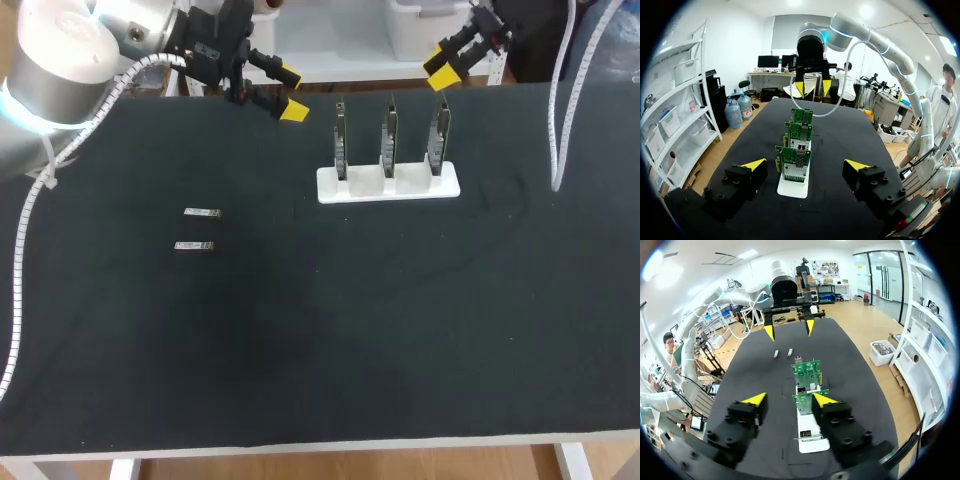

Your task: Pick up the optical module with the left hand, and insert it into the network port with the right hand.

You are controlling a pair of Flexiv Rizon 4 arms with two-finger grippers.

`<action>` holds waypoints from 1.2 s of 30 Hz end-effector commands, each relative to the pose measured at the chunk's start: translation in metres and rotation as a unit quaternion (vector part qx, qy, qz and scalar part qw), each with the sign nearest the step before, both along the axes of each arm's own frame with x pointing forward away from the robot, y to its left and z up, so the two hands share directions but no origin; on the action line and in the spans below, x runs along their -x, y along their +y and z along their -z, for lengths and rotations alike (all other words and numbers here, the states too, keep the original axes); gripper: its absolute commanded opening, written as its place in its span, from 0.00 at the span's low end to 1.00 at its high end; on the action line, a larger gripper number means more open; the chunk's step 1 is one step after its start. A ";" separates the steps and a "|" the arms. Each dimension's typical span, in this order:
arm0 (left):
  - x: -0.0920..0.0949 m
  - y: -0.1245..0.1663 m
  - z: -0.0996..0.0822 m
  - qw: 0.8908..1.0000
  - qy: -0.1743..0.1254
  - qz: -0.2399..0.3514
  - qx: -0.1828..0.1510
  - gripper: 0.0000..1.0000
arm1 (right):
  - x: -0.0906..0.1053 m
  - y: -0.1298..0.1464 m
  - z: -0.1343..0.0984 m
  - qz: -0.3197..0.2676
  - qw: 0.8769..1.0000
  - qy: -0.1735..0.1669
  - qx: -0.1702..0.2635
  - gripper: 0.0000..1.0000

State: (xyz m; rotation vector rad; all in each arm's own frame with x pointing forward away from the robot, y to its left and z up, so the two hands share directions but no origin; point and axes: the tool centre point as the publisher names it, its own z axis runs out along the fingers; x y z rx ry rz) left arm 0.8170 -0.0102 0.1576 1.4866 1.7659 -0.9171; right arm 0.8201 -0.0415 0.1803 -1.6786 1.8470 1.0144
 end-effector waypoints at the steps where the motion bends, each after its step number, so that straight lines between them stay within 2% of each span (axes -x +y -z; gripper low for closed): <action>1: 0.000 0.001 -0.002 1.000 -0.003 0.020 0.007 1.00 | -0.008 0.000 -0.001 -0.065 0.996 0.057 -0.012 1.00; 8: 0.002 0.022 -0.020 0.997 -0.024 0.050 -0.053 1.00 | -0.008 0.000 -0.001 -0.065 0.996 0.057 -0.012 1.00; 14: 0.008 0.053 -0.026 0.990 -0.021 0.067 -0.119 1.00 | -0.008 0.000 -0.001 -0.065 0.996 0.057 -0.012 1.00; 21: 0.039 0.087 -0.006 0.965 0.023 0.112 -0.235 1.00 | -0.008 0.000 -0.001 -0.065 0.996 0.057 -0.012 1.00; 26: 0.056 0.101 0.008 0.953 0.040 0.118 -0.276 1.00 | -0.008 0.000 -0.001 -0.065 0.996 0.057 -0.012 1.00; 29: 0.063 0.106 0.023 0.942 0.045 0.111 -0.314 1.00 | -0.008 0.000 -0.001 -0.065 0.996 0.057 -0.012 1.00; 33: 0.072 0.111 0.044 0.934 0.062 0.101 -0.337 1.00 | -0.008 0.000 -0.001 -0.065 0.996 0.057 -0.012 1.00; 36: 0.077 0.111 0.054 0.922 0.065 0.110 -0.366 1.00 | -0.008 0.000 -0.001 -0.065 0.996 0.057 -0.012 1.00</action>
